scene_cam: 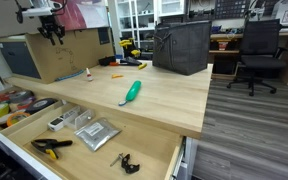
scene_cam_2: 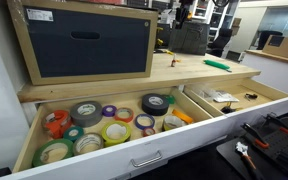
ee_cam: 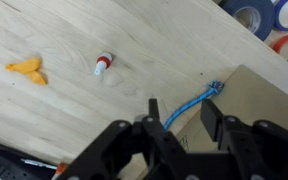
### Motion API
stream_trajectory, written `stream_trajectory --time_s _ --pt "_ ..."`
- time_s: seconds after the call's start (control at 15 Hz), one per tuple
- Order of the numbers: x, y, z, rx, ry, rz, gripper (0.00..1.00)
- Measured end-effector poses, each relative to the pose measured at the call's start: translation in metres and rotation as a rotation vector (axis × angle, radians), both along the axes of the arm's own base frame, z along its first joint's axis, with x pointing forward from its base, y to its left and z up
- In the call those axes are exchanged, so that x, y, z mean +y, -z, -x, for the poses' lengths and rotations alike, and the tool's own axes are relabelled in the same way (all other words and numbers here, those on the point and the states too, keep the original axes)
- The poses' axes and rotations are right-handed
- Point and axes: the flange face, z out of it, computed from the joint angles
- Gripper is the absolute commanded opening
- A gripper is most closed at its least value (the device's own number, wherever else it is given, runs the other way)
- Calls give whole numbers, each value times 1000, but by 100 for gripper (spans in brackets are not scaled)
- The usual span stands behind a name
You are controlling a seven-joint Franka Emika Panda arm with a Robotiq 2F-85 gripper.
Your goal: Pick up the orange masking tape and put it inside the top left drawer
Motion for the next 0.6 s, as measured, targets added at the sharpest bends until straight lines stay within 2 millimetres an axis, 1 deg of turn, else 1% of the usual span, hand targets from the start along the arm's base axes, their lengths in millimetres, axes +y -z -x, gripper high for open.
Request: stream_trajectory --time_s 0.07,0.2,0.4,0.6 --pt "5 -1 8 -16 -18 5 88" --pt "14 -6 26 -45 -51 4 100" --pt "26 -8 62 -46 -81 9 100" --pt "30 5 101 1 -94 12 100"
